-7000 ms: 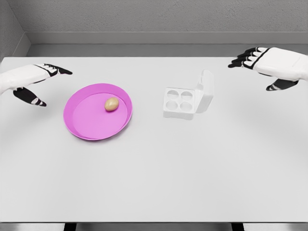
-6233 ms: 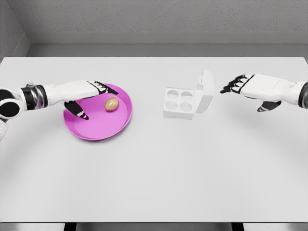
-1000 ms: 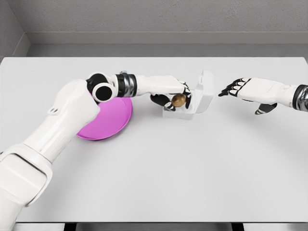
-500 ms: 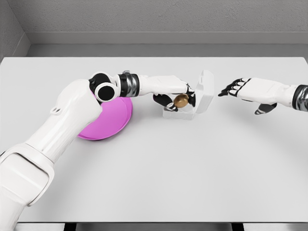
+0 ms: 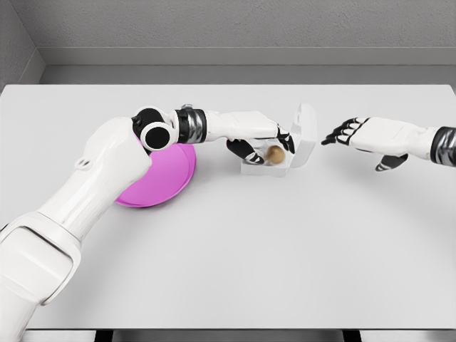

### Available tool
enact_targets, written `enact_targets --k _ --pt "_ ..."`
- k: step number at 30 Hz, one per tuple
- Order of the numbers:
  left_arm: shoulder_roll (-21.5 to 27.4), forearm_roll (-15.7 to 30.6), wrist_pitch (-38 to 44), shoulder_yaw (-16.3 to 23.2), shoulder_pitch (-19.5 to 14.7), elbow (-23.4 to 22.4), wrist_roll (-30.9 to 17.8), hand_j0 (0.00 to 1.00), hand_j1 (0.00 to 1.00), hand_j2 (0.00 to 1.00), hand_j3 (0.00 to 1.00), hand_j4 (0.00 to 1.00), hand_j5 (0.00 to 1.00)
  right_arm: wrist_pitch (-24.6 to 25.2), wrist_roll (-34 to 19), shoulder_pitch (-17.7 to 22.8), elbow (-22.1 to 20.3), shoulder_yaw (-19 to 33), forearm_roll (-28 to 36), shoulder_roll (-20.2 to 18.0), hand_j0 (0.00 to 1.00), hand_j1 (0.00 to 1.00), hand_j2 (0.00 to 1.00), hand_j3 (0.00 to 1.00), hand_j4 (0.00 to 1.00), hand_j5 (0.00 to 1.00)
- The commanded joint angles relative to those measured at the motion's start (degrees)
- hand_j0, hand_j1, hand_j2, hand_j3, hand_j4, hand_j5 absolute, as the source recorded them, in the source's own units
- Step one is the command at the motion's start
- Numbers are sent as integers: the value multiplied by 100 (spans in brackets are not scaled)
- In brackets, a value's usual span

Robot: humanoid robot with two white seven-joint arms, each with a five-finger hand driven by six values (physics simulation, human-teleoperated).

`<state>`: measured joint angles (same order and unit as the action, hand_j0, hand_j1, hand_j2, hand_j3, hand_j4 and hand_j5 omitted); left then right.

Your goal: Pack egg into the box and close the box lid

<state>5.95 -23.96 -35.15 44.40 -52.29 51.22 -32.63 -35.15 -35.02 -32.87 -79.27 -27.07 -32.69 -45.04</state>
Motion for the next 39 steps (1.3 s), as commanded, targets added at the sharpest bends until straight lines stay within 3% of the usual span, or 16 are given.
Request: enact_targets --k 1,9,12,16,18,25,29,39 --pt "3 50 15 -10 0 2 3 75 75 75 75 75 75 15 2 0 8 0 26 -5 100 100 100 100 100 100" --pt "82 102 15 -89 -17 2 11 88 88 88 88 88 88 15 2 -17 -1 9 17 -5 100 100 100 100 100 100" --pt "477 304 15 -581 -53 29 38 100 100 100 100 100 100 15 2 -17 -1 0 26 -5 100 100 100 100 100 100" --pt "1304 955 15 -643 -70 90 38 100 100 100 100 100 100 15 2 -26 -62 0 26 4 100 100 100 100 100 100" --pt "1523 999 15 -854 -53 99 38 100 100 100 100 100 100 15 2 -26 -98 0 26 12 100 100 100 100 100 100" --pt "1726 1078 15 -898 -35 99 38 100 100 100 100 100 100 15 2 -26 -300 0 26 65 100 100 100 100 100 100" --pt "1735 1456 15 -898 0 46 73 100 100 100 100 100 100 15 2 -26 -458 0 35 74 100 100 100 100 100 100" --pt "1743 1473 15 -898 0 11 73 100 100 100 100 100 100 15 2 -44 -1047 0 70 170 100 100 100 100 100 100"
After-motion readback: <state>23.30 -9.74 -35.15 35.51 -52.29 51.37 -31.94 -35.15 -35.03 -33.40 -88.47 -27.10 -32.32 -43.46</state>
